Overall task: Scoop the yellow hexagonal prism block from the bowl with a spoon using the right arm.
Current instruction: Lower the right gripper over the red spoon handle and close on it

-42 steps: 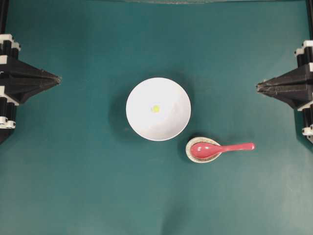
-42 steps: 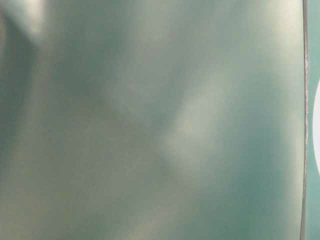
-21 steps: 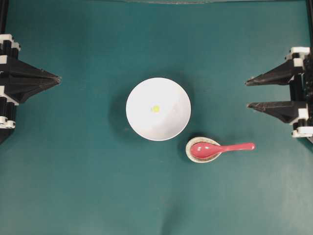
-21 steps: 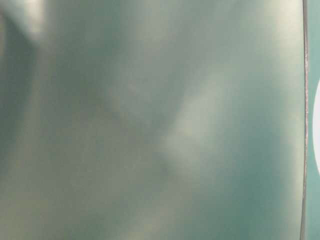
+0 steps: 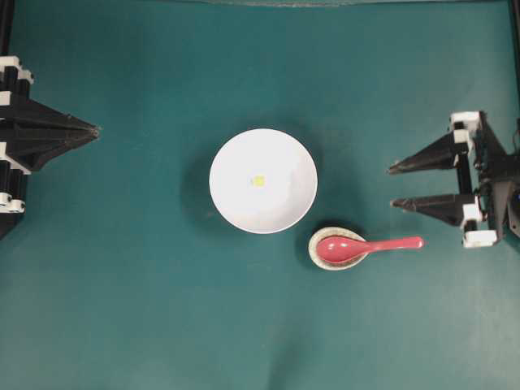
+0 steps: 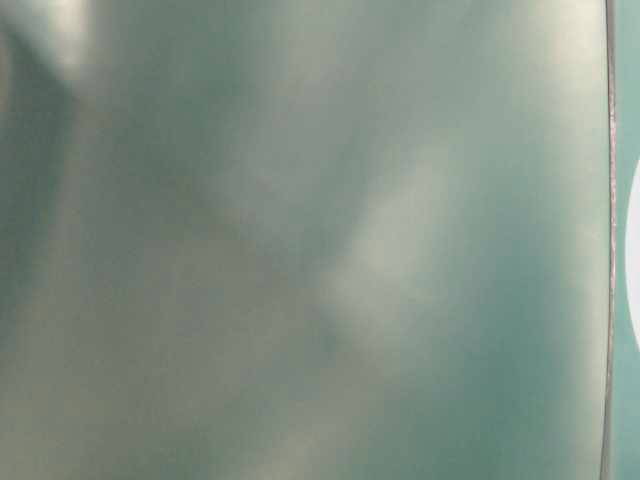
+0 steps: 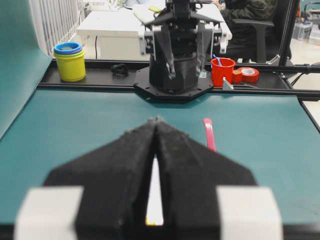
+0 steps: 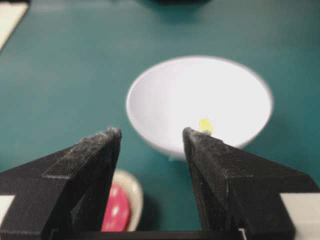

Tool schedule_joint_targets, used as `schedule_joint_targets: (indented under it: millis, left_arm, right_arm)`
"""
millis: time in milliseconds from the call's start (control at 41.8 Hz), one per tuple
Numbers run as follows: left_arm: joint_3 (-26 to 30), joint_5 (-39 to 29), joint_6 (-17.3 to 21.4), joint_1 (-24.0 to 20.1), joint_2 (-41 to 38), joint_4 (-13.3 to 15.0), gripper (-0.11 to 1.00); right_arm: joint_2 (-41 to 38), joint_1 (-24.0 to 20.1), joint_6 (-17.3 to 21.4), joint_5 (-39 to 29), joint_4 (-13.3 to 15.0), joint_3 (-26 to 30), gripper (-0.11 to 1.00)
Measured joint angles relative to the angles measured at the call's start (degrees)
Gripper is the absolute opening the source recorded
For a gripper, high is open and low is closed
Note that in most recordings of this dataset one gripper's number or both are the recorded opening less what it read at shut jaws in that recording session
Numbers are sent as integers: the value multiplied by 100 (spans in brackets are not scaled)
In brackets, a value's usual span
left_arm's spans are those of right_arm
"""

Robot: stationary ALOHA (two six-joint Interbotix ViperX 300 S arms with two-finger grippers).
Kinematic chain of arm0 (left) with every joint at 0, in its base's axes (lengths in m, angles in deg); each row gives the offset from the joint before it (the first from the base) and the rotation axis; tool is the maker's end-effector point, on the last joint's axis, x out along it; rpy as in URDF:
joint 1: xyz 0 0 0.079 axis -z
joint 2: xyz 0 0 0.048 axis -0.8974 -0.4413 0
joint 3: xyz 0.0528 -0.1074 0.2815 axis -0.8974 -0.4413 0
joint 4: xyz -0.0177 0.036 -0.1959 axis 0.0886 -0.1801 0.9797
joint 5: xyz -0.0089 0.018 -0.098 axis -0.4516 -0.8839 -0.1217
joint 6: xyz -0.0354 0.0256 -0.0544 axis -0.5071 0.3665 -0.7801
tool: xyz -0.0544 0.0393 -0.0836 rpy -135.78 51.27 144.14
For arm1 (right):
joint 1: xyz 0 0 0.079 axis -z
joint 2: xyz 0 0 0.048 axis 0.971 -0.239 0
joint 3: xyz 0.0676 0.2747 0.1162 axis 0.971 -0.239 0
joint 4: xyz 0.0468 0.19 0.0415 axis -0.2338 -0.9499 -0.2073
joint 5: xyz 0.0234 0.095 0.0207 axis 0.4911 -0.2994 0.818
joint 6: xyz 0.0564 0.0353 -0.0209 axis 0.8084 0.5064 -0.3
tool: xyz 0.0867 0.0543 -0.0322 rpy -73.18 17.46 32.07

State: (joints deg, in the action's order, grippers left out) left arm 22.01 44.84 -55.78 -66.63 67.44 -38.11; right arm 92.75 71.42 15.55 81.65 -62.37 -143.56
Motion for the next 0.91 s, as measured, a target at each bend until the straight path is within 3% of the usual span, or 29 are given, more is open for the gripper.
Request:
schedule_joint_targets:
  millis: [215,575,910]
  left_arm:
    - [0,0,35,0,0,0,0]
    - [0,0,44,0,0,0,0]
    - [0,0,44,0,0,0,0]
  right_arm:
    - [-967,-562,9,1143,-492,-220,58]
    - [-2417,-1433,0,2276,-1107,-229,58]
    - [-3410,-1854,-9,2637,-1441,-211,58]
